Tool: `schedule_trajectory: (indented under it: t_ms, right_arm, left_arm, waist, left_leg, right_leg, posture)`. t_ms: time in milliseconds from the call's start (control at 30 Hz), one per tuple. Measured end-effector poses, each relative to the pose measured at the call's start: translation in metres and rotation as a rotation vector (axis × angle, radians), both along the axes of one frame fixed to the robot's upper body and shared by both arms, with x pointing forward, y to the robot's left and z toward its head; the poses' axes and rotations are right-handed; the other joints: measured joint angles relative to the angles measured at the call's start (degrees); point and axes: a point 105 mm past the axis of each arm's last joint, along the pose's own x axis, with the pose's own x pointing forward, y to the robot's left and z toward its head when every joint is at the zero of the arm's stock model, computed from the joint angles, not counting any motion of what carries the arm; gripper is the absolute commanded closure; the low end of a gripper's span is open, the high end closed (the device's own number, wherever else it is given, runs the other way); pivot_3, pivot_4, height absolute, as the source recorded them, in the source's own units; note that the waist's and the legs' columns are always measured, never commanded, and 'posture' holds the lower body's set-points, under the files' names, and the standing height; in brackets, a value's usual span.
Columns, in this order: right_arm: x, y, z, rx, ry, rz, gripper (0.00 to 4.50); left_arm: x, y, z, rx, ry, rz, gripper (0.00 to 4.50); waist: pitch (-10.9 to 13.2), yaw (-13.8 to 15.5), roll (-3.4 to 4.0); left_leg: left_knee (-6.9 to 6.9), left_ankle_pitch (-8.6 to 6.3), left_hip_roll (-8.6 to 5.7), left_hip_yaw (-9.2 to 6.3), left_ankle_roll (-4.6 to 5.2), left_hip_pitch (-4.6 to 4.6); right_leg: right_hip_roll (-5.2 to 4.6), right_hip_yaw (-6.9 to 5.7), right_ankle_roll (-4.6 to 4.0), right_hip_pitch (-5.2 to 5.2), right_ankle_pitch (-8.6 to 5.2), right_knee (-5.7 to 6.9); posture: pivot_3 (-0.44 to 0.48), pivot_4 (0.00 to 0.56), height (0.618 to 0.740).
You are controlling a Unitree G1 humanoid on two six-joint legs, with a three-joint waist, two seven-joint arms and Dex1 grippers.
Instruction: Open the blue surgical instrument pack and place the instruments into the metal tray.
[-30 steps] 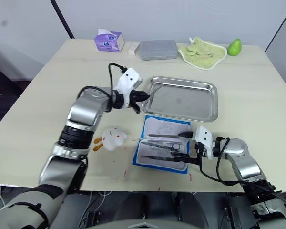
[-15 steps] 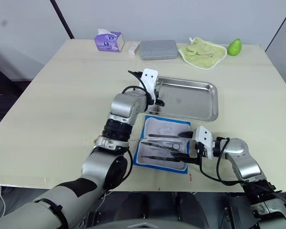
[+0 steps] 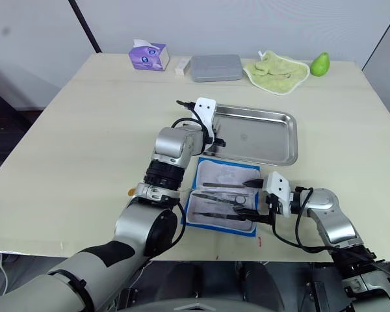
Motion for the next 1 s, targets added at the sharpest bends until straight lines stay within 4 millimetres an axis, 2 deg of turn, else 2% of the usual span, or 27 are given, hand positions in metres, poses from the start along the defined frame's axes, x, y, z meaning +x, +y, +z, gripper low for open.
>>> schedule_trajectory:
  t_ms: [300,767,800,833,900,1000]
  right_arm:
    - [-0.001,0.000,0.000,0.000,0.001,-0.004,0.00]
    - [-0.002,-0.001,-0.002,-0.001,0.005,-0.007,0.00]
    - [-0.002,-0.001,-0.002,-0.001,0.005,-0.007,0.00]
    - [-0.002,-0.001,-0.002,-0.001,0.005,-0.007,0.00]
    - [-0.002,-0.001,-0.002,-0.001,0.005,-0.007,0.00]
    - [-0.002,-0.001,-0.002,-0.001,0.005,-0.007,0.00]
  left_arm:
    - [-0.003,-0.005,-0.012,0.001,0.033,-0.012,4.35]
    - [-0.002,-0.003,-0.013,0.017,0.032,-0.002,4.35]
    - [-0.002,-0.003,-0.013,0.017,0.032,-0.001,3.63]
    - [-0.002,-0.003,-0.013,0.017,0.032,-0.001,3.45]
    - [-0.002,-0.003,-0.013,0.014,0.032,-0.002,2.55]
    - [-0.003,-0.004,-0.011,0.000,0.024,-0.009,2.55]
  waist:
    - [0.00,0.00,0.00]
    - [0.00,0.03,0.00]
    - [0.00,0.03,0.00]
    - [0.00,0.03,0.00]
    - [0.00,0.03,0.00]
    - [0.00,0.03,0.00]
  left_leg:
    - [0.00,0.00,-0.01,0.00,0.00,0.00]
    - [-0.01,0.00,-0.01,0.00,0.00,-0.01]
    - [-0.01,0.00,-0.01,0.00,0.00,-0.01]
    - [-0.01,0.00,-0.01,0.00,0.00,-0.01]
    - [-0.01,0.00,-0.01,0.00,0.00,-0.01]
    - [-0.01,0.00,-0.01,-0.01,-0.01,-0.01]
  right_leg:
    - [0.00,0.00,0.00,0.00,0.00,0.00]
    - [-0.01,-0.01,0.00,0.00,0.00,-0.01]
    - [-0.01,-0.01,0.00,0.00,0.00,-0.01]
    - [-0.01,-0.01,0.00,0.00,0.00,-0.01]
    - [-0.01,-0.01,0.00,0.00,0.00,-0.01]
    - [-0.01,-0.01,0.00,0.00,0.00,-0.01]
  posture:
    - [0.000,0.150,0.740]
    - [0.000,0.150,0.740]
    - [0.000,0.150,0.740]
    - [0.000,0.150,0.740]
    - [0.000,0.150,0.740]
    - [0.000,0.150,0.740]
